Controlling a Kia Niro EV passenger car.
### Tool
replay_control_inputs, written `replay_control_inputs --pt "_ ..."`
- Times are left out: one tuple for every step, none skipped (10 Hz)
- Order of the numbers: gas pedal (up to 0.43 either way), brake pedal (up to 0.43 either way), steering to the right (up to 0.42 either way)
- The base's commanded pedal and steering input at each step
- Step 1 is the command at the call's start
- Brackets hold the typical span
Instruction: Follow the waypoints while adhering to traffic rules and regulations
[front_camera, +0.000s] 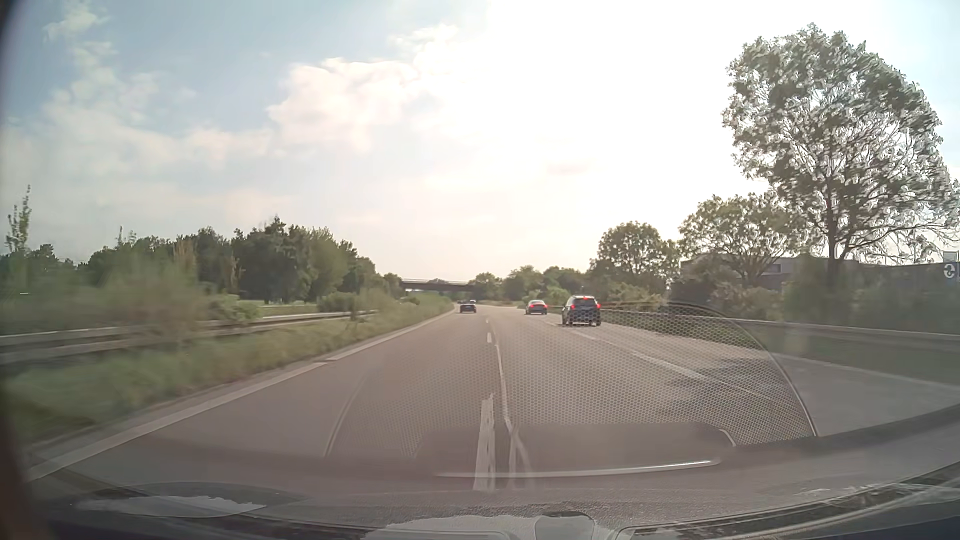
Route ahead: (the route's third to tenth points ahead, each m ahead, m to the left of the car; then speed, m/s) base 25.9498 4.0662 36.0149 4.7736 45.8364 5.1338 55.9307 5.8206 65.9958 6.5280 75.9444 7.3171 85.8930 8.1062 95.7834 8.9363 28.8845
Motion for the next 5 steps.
replay_control_inputs --pt "0.157 0.0 -0.008" --pt "0.157 0.0 -0.008" --pt "0.157 0.0 -0.009" --pt "0.157 0.0 -0.009" --pt "0.157 0.0 -0.009"
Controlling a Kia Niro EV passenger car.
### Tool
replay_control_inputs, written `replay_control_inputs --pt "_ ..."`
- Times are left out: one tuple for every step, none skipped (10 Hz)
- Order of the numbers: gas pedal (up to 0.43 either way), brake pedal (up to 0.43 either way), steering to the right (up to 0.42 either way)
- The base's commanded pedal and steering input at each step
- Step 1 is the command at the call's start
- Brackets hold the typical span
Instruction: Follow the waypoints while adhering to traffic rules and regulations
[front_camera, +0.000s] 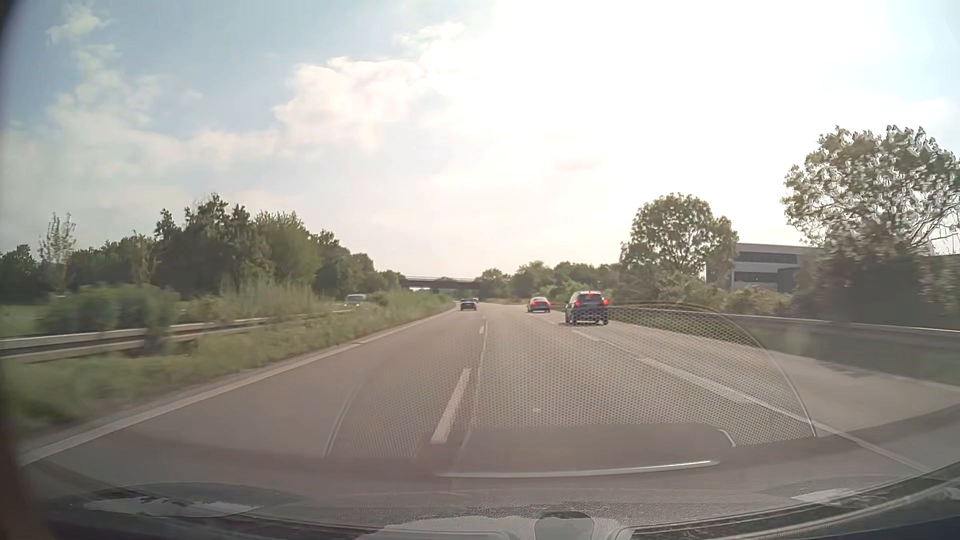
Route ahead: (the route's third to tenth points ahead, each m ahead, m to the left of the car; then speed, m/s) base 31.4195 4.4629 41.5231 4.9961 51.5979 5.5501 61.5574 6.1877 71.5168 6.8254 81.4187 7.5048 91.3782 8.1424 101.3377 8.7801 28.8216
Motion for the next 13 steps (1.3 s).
replay_control_inputs --pt "0.157 0.0 -0.009" --pt "0.157 0.0 -0.009" --pt "0.157 0.0 -0.009" --pt "0.157 0.0 -0.009" --pt "0.157 0.0 -0.009" --pt "0.157 0.0 -0.009" --pt "0.157 0.0 -0.009" --pt "0.157 0.0 -0.009" --pt "0.157 0.0 -0.009" --pt "0.157 0.0 -0.009" --pt "0.157 0.0 -0.009" --pt "0.157 0.0 -0.006" --pt "0.157 0.0 -0.005"
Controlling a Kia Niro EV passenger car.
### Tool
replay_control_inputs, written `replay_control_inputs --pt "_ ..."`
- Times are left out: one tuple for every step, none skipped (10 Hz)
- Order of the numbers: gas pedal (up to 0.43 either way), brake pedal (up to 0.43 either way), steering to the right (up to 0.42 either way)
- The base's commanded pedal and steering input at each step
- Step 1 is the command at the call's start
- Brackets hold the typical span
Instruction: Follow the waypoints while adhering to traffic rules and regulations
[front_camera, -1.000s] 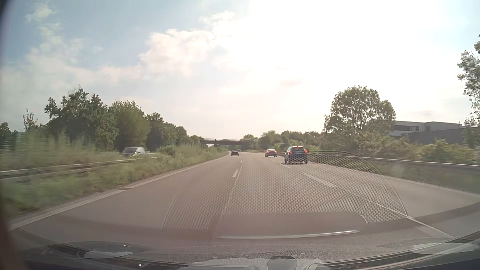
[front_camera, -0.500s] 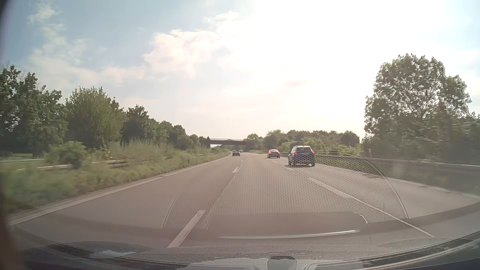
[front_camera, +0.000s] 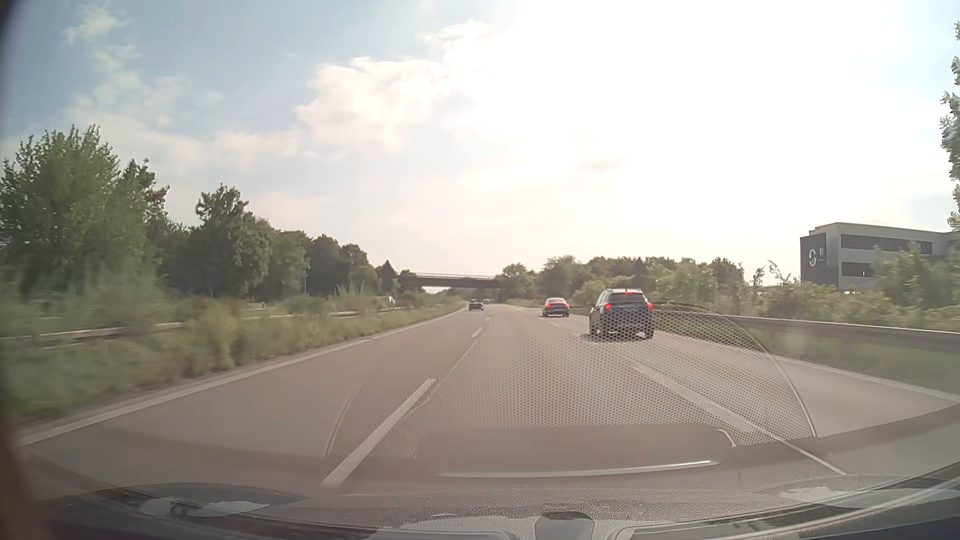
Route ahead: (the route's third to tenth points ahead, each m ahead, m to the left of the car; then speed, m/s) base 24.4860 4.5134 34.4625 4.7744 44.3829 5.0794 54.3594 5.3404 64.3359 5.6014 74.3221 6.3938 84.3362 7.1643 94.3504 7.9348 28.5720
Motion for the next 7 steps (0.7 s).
replay_control_inputs --pt "0.157 0.0 -0.005" --pt "0.157 0.0 -0.005" --pt "0.157 0.0 -0.005" --pt "0.157 0.0 -0.005" --pt "0.157 0.0 -0.005" --pt "0.157 0.0 -0.005" --pt "0.157 0.0 -0.005"
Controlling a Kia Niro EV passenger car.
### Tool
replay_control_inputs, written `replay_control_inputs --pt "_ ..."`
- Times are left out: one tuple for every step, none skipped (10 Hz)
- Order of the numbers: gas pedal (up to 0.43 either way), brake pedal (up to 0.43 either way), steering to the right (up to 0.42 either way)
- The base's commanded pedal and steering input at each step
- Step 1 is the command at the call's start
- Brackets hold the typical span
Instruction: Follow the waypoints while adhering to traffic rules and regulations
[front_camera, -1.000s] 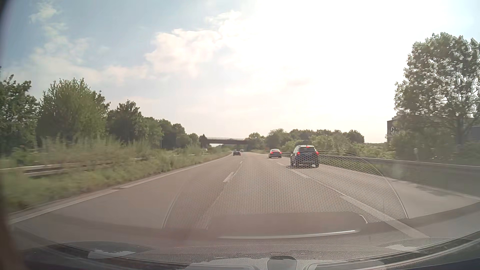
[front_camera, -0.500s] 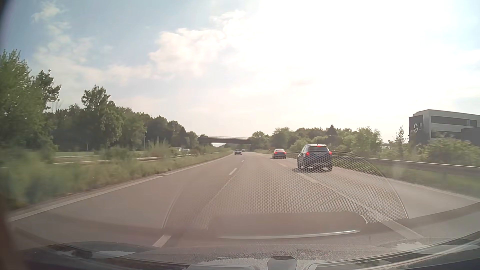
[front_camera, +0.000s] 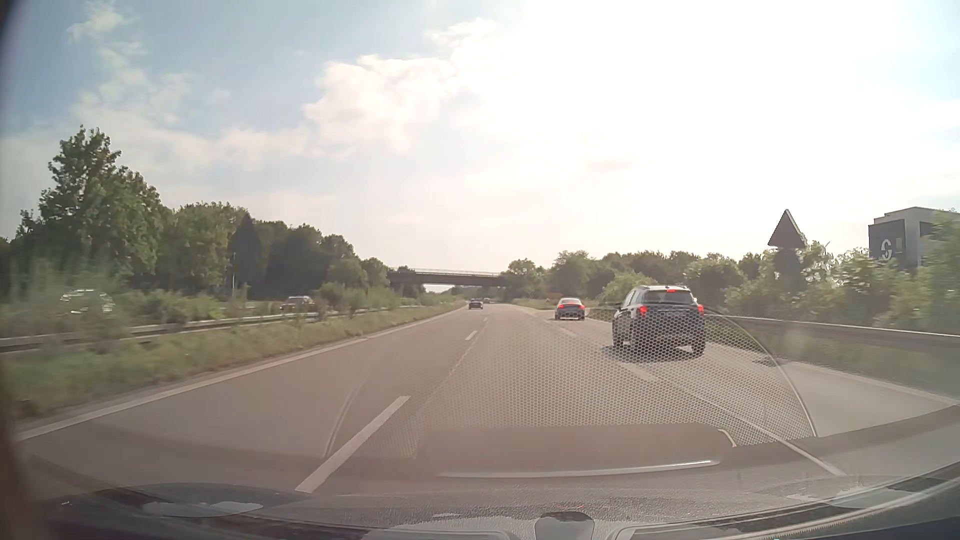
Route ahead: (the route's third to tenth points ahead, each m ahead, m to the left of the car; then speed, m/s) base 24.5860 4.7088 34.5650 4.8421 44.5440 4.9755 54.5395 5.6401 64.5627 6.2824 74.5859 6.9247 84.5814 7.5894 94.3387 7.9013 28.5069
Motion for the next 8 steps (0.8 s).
replay_control_inputs --pt "0.157 0.0 -0.005" --pt "0.157 0.0 -0.005" --pt "0.157 0.0 -0.005" --pt "0.157 0.0 -0.005" --pt "0.169 0.0 -0.005" --pt "0.169 0.0 -0.005" --pt "0.169 0.0 -0.005" --pt "0.177 0.0 -0.005"
